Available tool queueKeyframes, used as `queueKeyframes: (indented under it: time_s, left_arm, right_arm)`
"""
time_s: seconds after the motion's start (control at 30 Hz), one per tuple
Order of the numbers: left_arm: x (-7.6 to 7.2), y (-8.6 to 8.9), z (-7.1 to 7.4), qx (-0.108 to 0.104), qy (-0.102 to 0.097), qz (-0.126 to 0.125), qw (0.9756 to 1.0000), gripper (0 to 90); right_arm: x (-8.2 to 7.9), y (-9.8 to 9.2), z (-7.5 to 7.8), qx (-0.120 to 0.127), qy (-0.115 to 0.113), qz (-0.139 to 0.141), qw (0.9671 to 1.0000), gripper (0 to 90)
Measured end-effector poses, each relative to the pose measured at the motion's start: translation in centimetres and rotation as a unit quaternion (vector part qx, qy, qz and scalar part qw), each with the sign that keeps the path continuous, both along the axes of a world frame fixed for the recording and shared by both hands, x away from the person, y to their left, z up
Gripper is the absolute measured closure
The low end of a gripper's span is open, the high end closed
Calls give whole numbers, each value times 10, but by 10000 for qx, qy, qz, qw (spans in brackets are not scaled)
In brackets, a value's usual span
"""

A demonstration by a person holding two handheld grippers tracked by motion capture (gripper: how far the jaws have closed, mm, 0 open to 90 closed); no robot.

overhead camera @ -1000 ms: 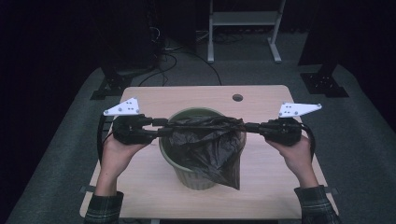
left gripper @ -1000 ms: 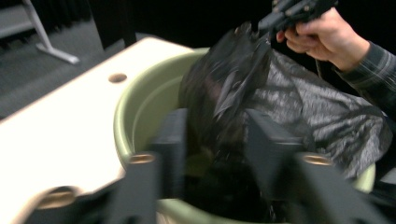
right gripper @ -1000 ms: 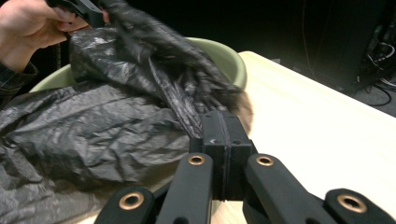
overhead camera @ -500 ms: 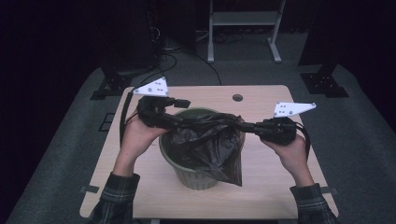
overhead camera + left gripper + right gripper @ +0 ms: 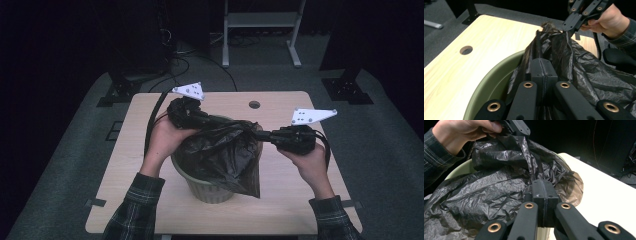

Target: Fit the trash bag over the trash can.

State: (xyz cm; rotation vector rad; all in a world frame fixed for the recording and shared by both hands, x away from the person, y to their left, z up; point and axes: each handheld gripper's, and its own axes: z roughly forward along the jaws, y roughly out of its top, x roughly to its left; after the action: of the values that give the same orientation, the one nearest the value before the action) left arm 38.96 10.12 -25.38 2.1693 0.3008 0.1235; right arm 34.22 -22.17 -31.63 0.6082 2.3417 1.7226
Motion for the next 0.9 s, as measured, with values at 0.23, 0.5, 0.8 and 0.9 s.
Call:
queueKeyframes:
  time_s: [0.23,0.5,0.8,0.9]
  left_arm:
    - [0,38,2,-239,-49,506,9984,900]
    - [-14,97,5,-493,-195,1044,9931,900]
    - [-39,146,-4,-811,-290,1448,9857,900]
    - [-46,151,-12,-828,-275,1428,9859,900]
  right_arm:
    - [-3,-4,1,-37,-13,-4,10000,900]
    - [-13,-17,4,-146,-48,-71,9999,900]
    - [-42,-22,0,-510,-121,4,9986,900]
    - [-53,-21,-10,-610,-60,117,9981,900]
